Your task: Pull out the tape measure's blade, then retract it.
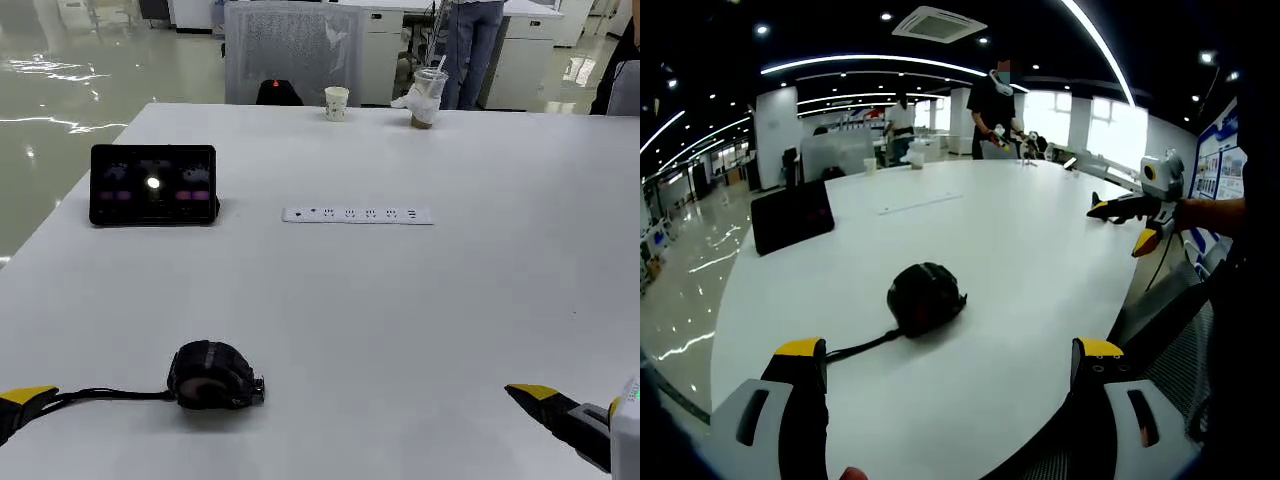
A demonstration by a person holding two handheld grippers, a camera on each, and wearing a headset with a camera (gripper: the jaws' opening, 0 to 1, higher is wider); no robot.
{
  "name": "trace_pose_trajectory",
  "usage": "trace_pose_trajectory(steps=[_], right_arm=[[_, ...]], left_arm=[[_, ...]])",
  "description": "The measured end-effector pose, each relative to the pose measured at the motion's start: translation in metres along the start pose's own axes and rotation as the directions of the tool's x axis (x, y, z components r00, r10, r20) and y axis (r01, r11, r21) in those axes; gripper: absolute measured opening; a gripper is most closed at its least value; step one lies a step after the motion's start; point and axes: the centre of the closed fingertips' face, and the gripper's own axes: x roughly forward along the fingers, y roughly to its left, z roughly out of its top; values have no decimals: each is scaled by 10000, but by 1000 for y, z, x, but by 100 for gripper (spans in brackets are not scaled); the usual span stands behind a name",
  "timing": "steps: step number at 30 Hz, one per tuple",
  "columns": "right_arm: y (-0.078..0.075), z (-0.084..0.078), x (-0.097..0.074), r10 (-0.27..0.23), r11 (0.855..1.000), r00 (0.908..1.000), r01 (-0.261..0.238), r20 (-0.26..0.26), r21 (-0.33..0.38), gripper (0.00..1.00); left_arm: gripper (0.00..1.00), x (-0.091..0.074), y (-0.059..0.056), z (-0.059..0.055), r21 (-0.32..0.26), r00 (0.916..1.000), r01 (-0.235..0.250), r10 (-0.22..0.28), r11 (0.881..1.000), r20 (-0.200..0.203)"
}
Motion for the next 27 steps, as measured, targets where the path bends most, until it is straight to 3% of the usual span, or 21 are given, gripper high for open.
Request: trace_pose_trajectory(steps=[16,27], right_arm=[[-5,-1,12,335,9985,9989,-348,-328,-416,95],[-8,0,27,732,9907,9950,-804,-680,-1097,84]], left_arm=[[99,9,1,0,407,9990,207,-190,9990,-398],[98,19,7,2,832,9969,443,-386,9955,-680]])
